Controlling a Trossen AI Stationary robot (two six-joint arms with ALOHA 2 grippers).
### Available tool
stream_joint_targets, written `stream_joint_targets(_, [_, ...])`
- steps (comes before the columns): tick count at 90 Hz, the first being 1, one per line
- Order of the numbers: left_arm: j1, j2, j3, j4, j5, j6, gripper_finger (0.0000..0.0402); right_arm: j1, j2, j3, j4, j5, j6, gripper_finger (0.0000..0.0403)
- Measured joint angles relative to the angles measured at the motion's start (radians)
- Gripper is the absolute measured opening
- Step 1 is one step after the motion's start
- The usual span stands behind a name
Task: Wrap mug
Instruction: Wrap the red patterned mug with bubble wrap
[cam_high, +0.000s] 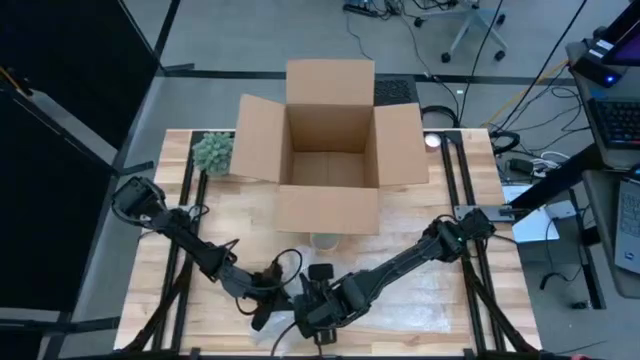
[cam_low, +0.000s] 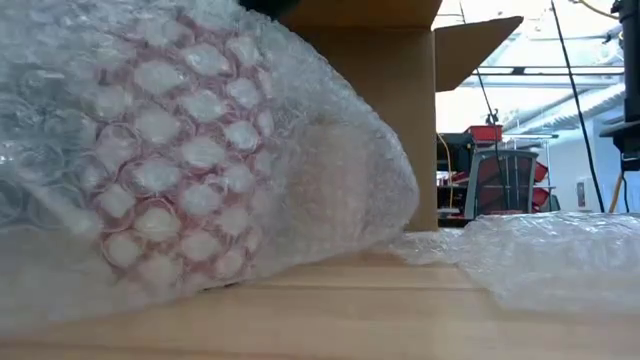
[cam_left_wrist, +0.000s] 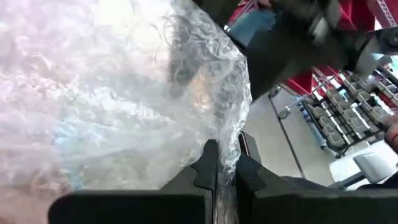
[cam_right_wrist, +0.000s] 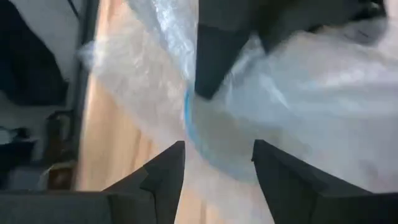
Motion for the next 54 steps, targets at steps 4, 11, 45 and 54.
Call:
stream_joint_targets(4, [0.000, 0.000, 0.000, 0.001, -0.001, 0.000, 0.0001, 0.005, -0.019, 0.000, -0.005, -0.006, 0.006, 0.0176])
stream_joint_targets(11, [0.000, 0.000, 0.000, 0.001, -0.001, 0.000, 0.0001, 0.009, -0.048, 0.000, 0.024, 0.017, 0.006, 0.0176])
stream_joint_targets(45, [0.000, 0.000, 0.000, 0.003, -0.002, 0.000, 0.0001, -0.025, 0.025, 0.000, 0.147, 0.150, -0.042, 0.0176])
stream_joint_targets(54, [0.000, 0.000, 0.000, 0.003, -0.002, 0.000, 0.0001, -0.022, 0.041, -0.002, 0.052, 0.145, 0.009, 0.0176])
